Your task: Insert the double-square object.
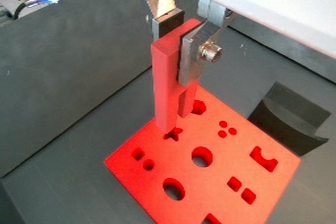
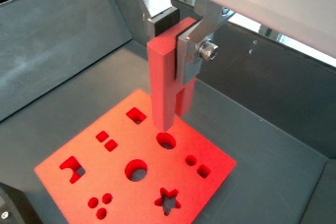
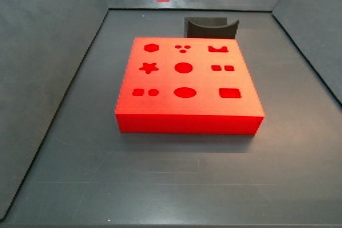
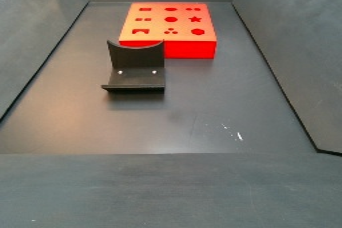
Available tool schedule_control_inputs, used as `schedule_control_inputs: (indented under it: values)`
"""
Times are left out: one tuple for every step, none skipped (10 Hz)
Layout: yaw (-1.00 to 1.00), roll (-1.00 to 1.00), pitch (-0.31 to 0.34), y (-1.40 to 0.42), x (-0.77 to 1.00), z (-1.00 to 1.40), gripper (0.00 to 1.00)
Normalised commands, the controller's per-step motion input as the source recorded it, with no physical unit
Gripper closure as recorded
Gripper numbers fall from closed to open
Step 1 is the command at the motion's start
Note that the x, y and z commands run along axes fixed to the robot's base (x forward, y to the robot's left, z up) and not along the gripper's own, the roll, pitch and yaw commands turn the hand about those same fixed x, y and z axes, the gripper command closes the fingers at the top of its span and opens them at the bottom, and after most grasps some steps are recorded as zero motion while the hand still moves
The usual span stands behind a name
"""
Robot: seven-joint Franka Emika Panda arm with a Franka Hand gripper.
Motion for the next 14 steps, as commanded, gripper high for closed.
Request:
schedule_control_inputs:
  values:
    - [-0.02, 0.2, -0.09, 0.0, 0.0, -0.66, 1.0]
    - [-0.01, 0.21, -0.013, 0.0, 0.11, -0.82, 1.0]
    - [-0.13, 0.11, 0.0, 0.14, 0.21, -0.81, 1.0]
    - [-0.44, 0.09, 0.0, 0.15, 0.55, -0.68, 1.0]
    - [-0.63, 0.09, 0.0, 0.17, 0.58, -0.54, 1.0]
    - [-0.64, 0.0, 0.0, 0.27, 0.63, -0.38, 1.0]
    - [-0.64, 0.0, 0.0, 0.29, 0.63, -0.35, 1.0]
    - [-0.65, 0.0, 0.0, 0.29, 0.62, -0.34, 1.0]
    - [-0.65, 0.0, 0.0, 0.29, 0.62, -0.33, 1.0]
    - [-0.64, -0.05, 0.0, 0.3, 0.61, -0.24, 1.0]
    - [-0.58, -0.1, 0.0, 0.27, 0.66, -0.11, 1.0]
    - [-0.61, -0.11, 0.0, 0.25, 0.63, -0.1, 1.0]
    - [-0.72, -0.08, 0.0, 0.22, 0.51, -0.16, 1.0]
    - [-0.83, -0.04, 0.0, 0.16, 0.36, -0.19, 1.0]
